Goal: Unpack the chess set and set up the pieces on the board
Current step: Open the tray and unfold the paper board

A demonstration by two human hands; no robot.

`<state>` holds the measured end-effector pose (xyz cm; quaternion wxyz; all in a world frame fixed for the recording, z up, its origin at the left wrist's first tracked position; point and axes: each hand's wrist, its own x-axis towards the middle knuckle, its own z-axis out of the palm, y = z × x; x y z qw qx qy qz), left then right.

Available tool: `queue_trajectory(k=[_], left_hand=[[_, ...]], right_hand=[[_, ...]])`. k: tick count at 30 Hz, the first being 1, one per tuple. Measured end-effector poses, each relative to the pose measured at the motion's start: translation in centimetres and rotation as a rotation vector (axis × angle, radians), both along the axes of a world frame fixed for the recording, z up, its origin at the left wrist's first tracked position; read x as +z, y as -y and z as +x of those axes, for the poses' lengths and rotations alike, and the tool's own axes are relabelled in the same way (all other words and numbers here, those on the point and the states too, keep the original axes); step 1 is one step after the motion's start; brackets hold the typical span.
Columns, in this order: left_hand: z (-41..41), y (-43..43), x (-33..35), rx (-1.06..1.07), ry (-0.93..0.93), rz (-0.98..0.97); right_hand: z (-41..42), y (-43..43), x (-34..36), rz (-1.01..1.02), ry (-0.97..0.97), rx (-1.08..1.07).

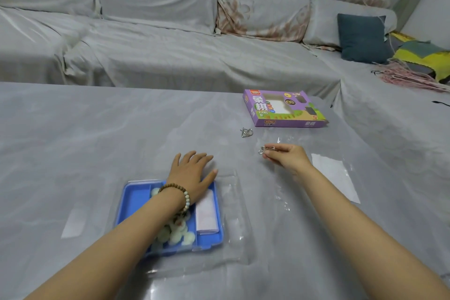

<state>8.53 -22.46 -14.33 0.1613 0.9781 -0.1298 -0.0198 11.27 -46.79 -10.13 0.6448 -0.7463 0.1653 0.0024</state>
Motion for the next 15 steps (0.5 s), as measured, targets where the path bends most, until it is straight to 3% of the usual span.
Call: queue_trajectory(k=[6, 11, 15], left_hand=[[0.1, 0.1, -0.9, 0.013, 0.077, 0.052], [0.0, 0.2, -0.9, 0.012, 0.097, 0.028], [0.1, 0.2, -0.9, 0.003, 0.097, 0.034]], right_hand=[[8.3, -0.4, -2.6, -0.459, 0.177, -0.097], [8.7, -0.8, -4.9, -0.861, 0.202, 0.107], [7.6, -0.9, -5.6, -0.958, 0.149, 0.234]])
